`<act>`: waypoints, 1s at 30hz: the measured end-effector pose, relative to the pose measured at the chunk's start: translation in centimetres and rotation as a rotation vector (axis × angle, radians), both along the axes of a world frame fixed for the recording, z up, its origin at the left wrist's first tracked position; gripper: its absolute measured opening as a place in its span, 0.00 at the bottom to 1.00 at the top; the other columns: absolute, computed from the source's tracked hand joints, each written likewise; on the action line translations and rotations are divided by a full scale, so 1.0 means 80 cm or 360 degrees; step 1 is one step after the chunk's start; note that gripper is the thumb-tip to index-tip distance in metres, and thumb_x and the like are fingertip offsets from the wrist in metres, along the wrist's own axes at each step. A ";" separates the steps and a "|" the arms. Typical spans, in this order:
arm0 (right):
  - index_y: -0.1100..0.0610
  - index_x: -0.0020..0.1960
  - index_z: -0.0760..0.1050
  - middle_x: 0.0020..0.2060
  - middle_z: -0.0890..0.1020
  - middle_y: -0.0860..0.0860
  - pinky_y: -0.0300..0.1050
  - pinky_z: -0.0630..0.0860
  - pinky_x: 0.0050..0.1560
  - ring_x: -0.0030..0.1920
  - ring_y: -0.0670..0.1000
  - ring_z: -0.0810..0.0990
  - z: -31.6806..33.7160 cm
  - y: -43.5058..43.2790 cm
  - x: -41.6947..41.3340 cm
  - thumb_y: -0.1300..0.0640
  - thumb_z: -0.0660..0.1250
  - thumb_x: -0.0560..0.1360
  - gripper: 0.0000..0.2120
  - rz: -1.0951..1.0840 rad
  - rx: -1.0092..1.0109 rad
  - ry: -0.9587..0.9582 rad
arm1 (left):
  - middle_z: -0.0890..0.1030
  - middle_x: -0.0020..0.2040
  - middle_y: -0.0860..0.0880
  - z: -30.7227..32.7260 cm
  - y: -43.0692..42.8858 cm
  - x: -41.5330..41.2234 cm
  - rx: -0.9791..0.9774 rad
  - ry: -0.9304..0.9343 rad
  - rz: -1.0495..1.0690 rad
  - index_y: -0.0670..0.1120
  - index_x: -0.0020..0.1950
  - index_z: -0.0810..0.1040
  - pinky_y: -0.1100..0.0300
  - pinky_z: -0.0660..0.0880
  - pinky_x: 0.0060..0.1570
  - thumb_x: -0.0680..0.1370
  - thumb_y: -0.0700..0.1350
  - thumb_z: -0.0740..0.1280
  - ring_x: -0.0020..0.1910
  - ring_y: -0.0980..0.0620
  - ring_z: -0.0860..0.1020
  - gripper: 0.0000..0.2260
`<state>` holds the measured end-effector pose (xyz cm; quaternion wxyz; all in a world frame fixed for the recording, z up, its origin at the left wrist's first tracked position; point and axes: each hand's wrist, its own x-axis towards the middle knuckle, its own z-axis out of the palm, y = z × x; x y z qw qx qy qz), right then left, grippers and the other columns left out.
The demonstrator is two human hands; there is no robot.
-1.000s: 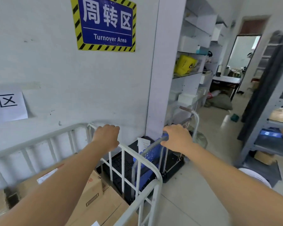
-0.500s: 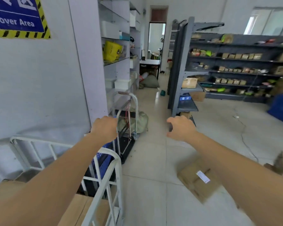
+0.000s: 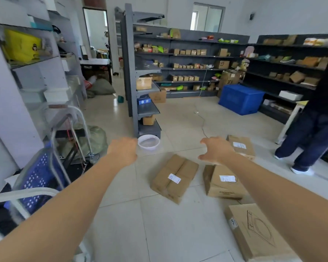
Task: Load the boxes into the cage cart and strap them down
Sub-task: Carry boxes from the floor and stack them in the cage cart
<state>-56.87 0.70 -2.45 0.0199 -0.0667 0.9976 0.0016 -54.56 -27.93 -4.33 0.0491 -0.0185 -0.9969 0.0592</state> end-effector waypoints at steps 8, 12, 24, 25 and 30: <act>0.48 0.71 0.68 0.65 0.75 0.51 0.48 0.74 0.58 0.66 0.55 0.71 -0.030 0.193 -0.001 0.47 0.68 0.73 0.28 -0.0336 -0.0031 -0.0114 | 0.77 0.60 0.45 -0.042 0.190 -0.070 0.0090 -0.0127 -0.0261 0.44 0.63 0.72 0.53 0.73 0.51 0.76 0.48 0.66 0.59 0.44 0.75 0.17; 0.49 0.71 0.67 0.64 0.75 0.50 0.49 0.70 0.61 0.67 0.54 0.69 -0.054 0.287 -0.004 0.45 0.67 0.74 0.27 -0.0459 0.0053 -0.0197 | 0.76 0.60 0.46 -0.075 0.282 -0.095 0.0105 -0.0207 -0.0350 0.45 0.64 0.71 0.55 0.70 0.50 0.76 0.48 0.66 0.61 0.45 0.74 0.18; 0.49 0.72 0.66 0.65 0.75 0.49 0.48 0.71 0.61 0.66 0.52 0.70 -0.141 0.514 -0.015 0.45 0.67 0.75 0.27 -0.0797 -0.0001 -0.0425 | 0.76 0.62 0.48 -0.195 0.520 -0.162 0.0197 -0.0582 -0.0560 0.44 0.64 0.71 0.55 0.71 0.57 0.77 0.47 0.65 0.64 0.47 0.73 0.17; 0.49 0.72 0.67 0.64 0.76 0.49 0.48 0.71 0.61 0.66 0.52 0.70 -0.151 0.530 -0.019 0.45 0.67 0.75 0.27 -0.0819 -0.0005 -0.0449 | 0.76 0.61 0.48 -0.205 0.537 -0.169 0.0170 -0.0588 -0.0584 0.45 0.62 0.72 0.56 0.71 0.56 0.76 0.48 0.65 0.63 0.47 0.74 0.16; 0.48 0.73 0.66 0.64 0.76 0.49 0.47 0.72 0.61 0.68 0.52 0.69 -0.197 0.611 -0.048 0.45 0.66 0.76 0.27 -0.0905 -0.0005 -0.0572 | 0.75 0.64 0.49 -0.266 0.620 -0.205 0.0087 -0.0747 -0.0606 0.47 0.67 0.69 0.55 0.70 0.58 0.77 0.47 0.62 0.64 0.48 0.72 0.18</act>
